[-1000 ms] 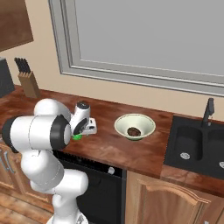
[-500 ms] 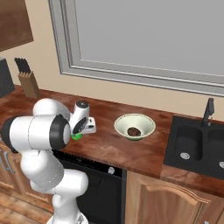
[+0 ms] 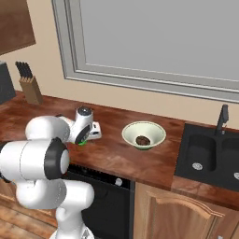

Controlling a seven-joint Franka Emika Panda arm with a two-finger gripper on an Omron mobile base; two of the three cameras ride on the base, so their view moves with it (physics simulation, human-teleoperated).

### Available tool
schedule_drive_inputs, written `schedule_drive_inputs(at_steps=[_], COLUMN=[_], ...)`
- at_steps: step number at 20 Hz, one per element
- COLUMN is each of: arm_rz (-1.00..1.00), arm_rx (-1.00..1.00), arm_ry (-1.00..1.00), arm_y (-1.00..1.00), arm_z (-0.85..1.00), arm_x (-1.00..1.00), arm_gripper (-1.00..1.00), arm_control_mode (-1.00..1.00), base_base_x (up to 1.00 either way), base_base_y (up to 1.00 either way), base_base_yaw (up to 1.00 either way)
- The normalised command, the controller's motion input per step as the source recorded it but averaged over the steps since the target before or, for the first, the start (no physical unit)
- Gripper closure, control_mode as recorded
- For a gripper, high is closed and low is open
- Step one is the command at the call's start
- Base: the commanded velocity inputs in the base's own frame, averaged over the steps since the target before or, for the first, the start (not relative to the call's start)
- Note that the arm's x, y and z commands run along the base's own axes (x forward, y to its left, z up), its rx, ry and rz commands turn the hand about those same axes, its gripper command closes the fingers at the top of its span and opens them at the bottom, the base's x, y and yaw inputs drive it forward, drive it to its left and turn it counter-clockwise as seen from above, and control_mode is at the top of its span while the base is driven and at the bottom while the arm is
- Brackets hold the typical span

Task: Move the mug from next to the sink to the open cabinet. Then, move the bowl with the potato to the fridge to clear the area for faucet cleaning.

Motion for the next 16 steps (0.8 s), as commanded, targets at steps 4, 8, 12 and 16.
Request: schedule_drive_inputs(at_steps=[4,8,12,16], arm_rz=[0.00,0.00,0.00,0.05], arm_rx=[0.00,0.00,0.00,0.01], arm_ry=[-0.29,-0.33,-0.26,-0.02], arm_y=[0.00,0.00,0.02,0.18], arm_z=[0.93,1.00,1.00,0.60], arm_x=[-0.44,-0.55,-0.51,-0.62], arm_gripper=[1.00,1.00,1.00,1.00], arm_control_mode=[-1.00,-1.00,-1.00,1.00], base_base_x=[0.00,0.00,0.00,-0.19], base_base_y=[0.00,0.00,0.00,0.10], base_base_yaw=[0.00,0.00,0.00,0.08])
